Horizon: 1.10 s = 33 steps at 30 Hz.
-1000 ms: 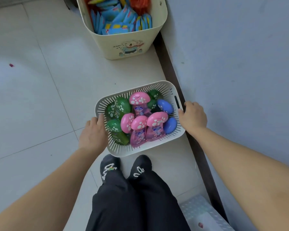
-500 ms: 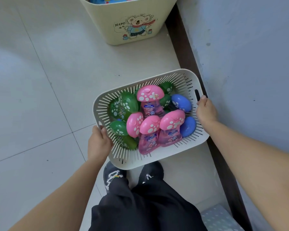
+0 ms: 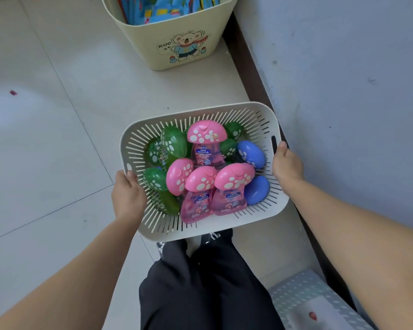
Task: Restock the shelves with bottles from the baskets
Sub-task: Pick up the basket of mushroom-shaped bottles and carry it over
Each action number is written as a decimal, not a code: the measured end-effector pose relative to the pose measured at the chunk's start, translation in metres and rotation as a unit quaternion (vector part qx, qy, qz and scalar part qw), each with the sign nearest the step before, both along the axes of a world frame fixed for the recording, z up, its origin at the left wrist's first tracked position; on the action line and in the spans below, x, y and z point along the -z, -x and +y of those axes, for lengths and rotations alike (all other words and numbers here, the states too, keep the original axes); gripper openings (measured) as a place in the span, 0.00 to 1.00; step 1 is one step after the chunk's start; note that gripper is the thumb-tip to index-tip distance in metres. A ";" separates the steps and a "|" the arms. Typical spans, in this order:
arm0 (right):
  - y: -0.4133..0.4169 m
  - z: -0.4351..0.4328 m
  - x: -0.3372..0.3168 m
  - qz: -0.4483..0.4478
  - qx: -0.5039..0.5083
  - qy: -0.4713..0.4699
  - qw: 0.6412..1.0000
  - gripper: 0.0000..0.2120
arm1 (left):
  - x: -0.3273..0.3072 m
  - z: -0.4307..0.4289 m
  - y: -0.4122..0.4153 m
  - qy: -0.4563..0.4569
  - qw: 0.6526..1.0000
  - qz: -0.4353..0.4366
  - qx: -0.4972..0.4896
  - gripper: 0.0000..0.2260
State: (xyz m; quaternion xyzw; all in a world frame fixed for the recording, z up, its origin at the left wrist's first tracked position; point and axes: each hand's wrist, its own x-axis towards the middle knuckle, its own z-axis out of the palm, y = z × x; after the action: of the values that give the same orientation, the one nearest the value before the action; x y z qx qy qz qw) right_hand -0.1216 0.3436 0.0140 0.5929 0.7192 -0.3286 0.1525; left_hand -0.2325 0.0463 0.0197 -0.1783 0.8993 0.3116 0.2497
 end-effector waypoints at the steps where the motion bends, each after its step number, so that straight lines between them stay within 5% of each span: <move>1: -0.003 -0.002 -0.012 0.006 0.002 0.001 1.000 0.28 | -0.013 -0.002 0.000 0.004 1.000 0.005 0.003 0.15; 16: -0.030 -0.029 -0.231 0.046 0.060 -0.057 0.996 0.27 | -0.230 -0.006 0.027 -0.008 0.992 0.058 0.115 0.16; 33: -0.107 -0.134 -0.376 0.047 0.231 -0.111 0.966 0.29 | -0.361 -0.020 0.059 -0.028 0.932 0.110 0.344 0.20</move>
State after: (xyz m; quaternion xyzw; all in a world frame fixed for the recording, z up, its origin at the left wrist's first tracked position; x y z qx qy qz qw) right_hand -0.0142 0.2094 0.3899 0.7397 0.6015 -0.3004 -0.0284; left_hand -0.2917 0.0259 0.3812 0.1844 0.9183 0.2498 0.2455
